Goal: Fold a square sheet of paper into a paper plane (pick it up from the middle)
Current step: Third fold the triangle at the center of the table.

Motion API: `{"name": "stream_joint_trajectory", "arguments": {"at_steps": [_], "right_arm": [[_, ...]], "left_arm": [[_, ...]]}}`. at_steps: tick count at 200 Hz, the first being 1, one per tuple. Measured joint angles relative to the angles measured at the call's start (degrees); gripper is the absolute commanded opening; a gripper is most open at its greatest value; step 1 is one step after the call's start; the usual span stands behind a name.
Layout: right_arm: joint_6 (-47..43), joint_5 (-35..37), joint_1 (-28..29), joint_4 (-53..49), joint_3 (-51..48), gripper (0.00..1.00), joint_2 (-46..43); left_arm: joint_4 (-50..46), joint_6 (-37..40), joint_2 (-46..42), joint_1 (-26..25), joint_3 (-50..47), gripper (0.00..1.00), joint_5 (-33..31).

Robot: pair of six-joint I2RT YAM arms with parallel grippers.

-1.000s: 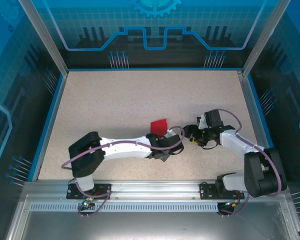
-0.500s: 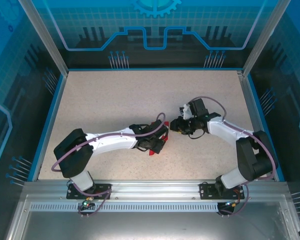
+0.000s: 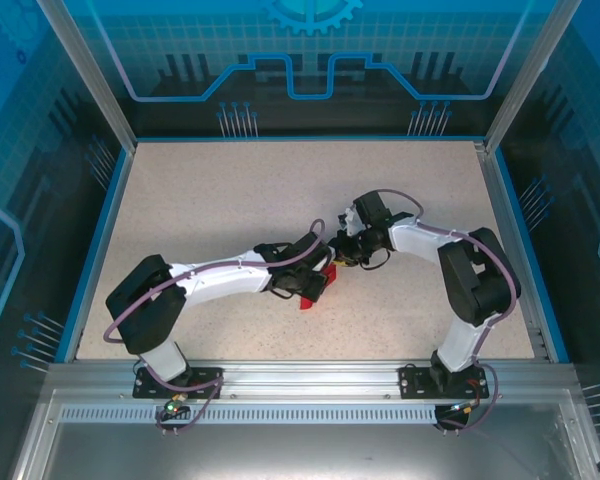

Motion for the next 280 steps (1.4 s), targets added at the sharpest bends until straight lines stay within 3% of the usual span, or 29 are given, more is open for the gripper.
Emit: {"name": "stream_joint_trajectory", "arguments": {"at_steps": [55, 147, 227, 280], "right_arm": [[-2.0, -1.0, 0.1, -1.8, 2.4, 0.2, 4.8], [-5.3, 1.1, 0.1, -6.0, 4.5, 0.24, 6.3], [-10.9, 2.7, -4.1, -1.4, -5.2, 0.34, -11.7], [-18.1, 3.8, -3.2, 2.8, -11.2, 0.37, -22.0]], "left_arm": [[0.0, 0.2, 0.2, 0.4, 0.0, 0.11, 0.5], [-0.2, 1.6, 0.8, 2.5, 0.0, 0.09, 2.0], [0.0, 4.5, 1.0, 7.3, 0.0, 0.07, 11.3], [0.0, 7.1, 1.0, 10.9, 0.0, 0.07, 17.4]]}}
